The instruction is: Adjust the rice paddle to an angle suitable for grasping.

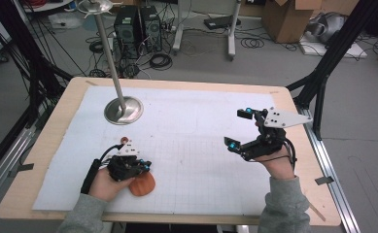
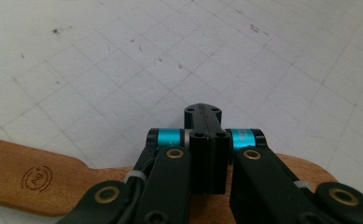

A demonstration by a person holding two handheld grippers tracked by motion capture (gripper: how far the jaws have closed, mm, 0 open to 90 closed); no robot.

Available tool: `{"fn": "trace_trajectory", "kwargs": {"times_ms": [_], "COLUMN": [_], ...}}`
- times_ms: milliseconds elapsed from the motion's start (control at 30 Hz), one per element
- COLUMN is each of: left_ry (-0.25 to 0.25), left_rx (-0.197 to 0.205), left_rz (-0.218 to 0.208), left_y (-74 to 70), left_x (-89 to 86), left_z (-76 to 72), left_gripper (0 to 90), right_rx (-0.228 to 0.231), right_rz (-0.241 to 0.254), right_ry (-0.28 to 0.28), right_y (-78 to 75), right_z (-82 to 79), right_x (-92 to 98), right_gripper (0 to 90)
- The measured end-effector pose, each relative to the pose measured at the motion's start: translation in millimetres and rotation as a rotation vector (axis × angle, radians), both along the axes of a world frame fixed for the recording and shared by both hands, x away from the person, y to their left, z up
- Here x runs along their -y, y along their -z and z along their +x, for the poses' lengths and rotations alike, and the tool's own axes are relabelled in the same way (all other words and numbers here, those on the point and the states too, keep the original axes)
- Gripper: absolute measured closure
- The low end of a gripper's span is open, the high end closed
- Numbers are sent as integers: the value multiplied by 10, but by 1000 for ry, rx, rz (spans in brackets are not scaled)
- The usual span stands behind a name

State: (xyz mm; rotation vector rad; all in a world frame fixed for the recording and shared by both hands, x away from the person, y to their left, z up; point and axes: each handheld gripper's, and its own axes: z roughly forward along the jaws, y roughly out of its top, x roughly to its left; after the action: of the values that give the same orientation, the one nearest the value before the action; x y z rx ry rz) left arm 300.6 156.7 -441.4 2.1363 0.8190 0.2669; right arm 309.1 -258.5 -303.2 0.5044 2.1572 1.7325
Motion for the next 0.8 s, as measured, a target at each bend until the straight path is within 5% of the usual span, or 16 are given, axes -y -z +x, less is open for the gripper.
{"fn": "trace_trajectory", "kwargs": {"times_ms": [233, 467, 800], "left_ry": [-94, -170, -180], "left_rx": [52, 41, 8], "left_rz": [-37, -43, -21], "left_y": [-106, -71, 38], "left_x": [-334, -617, -638], "left_z": [3, 50, 110], "left_gripper": [896, 896, 896], "right_rx": [7, 5, 7], "right_rz": [8, 3, -4], "right_ry": [-6, -8, -7], "right_y": [-10, -8, -11], "right_z": [16, 14, -1], "right_x": [-12, -31, -27], "right_gripper": [2, 3, 2]}}
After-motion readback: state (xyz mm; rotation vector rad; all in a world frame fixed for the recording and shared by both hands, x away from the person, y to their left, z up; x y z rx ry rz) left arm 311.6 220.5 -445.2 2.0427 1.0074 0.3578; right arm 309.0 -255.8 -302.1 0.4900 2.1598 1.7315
